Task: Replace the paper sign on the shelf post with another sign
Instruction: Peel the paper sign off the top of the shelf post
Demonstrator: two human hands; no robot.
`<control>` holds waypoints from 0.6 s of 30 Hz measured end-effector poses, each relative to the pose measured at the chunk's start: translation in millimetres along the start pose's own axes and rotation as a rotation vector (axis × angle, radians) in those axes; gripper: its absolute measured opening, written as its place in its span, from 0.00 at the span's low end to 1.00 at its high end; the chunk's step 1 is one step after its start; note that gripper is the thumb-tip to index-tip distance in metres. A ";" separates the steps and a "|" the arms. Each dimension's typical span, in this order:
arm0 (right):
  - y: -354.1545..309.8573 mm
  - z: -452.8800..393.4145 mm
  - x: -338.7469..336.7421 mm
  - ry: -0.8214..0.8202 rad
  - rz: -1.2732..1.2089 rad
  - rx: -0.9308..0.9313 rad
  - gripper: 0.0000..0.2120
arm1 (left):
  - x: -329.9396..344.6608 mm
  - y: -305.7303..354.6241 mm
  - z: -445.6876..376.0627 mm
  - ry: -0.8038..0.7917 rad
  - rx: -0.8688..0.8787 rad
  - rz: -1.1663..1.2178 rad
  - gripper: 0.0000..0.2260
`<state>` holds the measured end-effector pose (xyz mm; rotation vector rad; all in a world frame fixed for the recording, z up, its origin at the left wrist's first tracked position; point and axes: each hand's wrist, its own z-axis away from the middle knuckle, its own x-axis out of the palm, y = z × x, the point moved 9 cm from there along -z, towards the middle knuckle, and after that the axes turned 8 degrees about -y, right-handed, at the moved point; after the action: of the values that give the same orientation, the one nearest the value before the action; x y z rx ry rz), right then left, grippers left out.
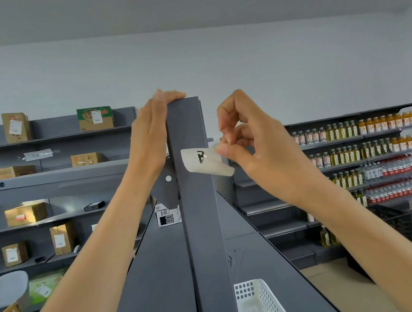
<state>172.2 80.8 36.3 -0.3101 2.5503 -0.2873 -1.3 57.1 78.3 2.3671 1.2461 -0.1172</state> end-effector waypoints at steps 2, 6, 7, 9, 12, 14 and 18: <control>0.1 2.2 -1.5 0.015 -0.006 -0.001 0.15 | 6.1 14.8 18.5 -0.053 0.096 -0.101 0.19; 2.3 7.3 -0.6 0.057 -0.068 -0.006 0.18 | 15.5 41.4 67.3 -0.109 0.178 -0.024 0.16; 4.3 9.1 0.3 0.064 -0.094 0.001 0.18 | 17.1 44.6 78.8 -0.119 0.189 0.004 0.14; 9.3 14.4 2.4 0.080 -0.149 0.026 0.17 | 18.7 44.1 98.5 -0.116 0.186 0.062 0.11; 17.5 24.3 7.2 0.097 -0.207 0.063 0.15 | 24.3 30.8 119.4 -0.130 0.095 0.099 0.07; 22.9 30.5 12.2 0.088 -0.223 0.091 0.15 | 30.5 19.8 130.7 -0.144 0.021 0.111 0.06; 32.8 40.2 17.9 0.066 -0.257 0.119 0.14 | 36.0 1.3 146.6 -0.084 -0.146 0.219 0.07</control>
<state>174.2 101.4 -14.5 -0.5920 2.5447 -0.5513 40.6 20.2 -62.0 2.3285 0.9177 -0.0529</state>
